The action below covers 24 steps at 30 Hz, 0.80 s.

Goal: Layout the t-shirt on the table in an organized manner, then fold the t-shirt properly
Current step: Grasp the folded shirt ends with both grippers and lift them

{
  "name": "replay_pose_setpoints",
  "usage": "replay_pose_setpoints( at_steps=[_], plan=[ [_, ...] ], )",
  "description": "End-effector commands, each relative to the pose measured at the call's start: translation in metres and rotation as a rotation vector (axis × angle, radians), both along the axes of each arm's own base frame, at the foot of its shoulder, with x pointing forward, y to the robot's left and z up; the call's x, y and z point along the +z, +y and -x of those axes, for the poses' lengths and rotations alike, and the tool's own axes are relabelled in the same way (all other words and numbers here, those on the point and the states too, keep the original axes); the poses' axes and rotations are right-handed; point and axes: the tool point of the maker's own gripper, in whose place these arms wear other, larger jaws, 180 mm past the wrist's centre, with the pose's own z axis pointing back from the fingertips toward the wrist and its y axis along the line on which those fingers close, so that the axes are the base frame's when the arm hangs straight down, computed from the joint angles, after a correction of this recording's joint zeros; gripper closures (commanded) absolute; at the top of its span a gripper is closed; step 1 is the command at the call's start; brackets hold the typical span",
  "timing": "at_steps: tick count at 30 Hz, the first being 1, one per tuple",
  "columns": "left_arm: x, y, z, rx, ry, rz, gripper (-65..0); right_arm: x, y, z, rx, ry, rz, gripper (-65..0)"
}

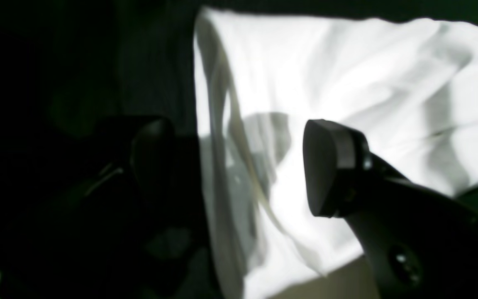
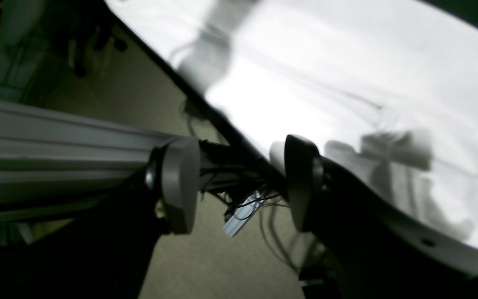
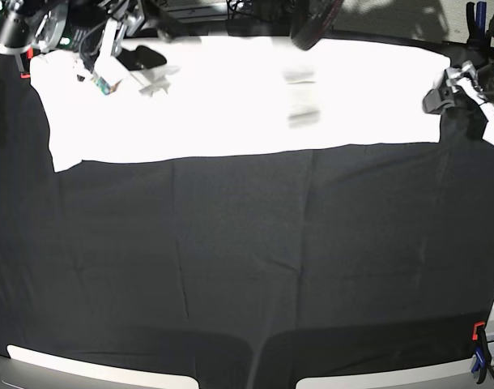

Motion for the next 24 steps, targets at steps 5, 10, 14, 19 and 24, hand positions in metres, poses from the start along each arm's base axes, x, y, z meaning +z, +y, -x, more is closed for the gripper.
replay_pose_setpoints(
  at_steps=[5,10,14,19,24],
  plan=[
    [0.0,0.001,0.012,-0.043,0.086,0.001,-44.6,0.007,0.005,0.005,0.017,-0.004,-0.023,-32.0],
    [0.018,-0.027,0.018,-0.072,0.106,0.201,-44.6,0.007,0.005,0.005,0.017,-0.005,-0.023,-32.0],
    [0.031,-0.033,0.005,-0.036,0.035,0.272,-44.6,0.007,0.005,0.005,0.017,-0.005,-0.024,-32.0],
    [0.037,-0.03,-0.006,0.001,-0.026,0.283,-44.6,0.007,0.005,0.005,0.017,-0.005,-0.024,-32.0],
    [0.036,-0.03,-0.005,0.001,-0.024,0.283,-44.6,0.007,0.005,0.005,0.016,-0.006,-0.025,-32.0]
  ],
)
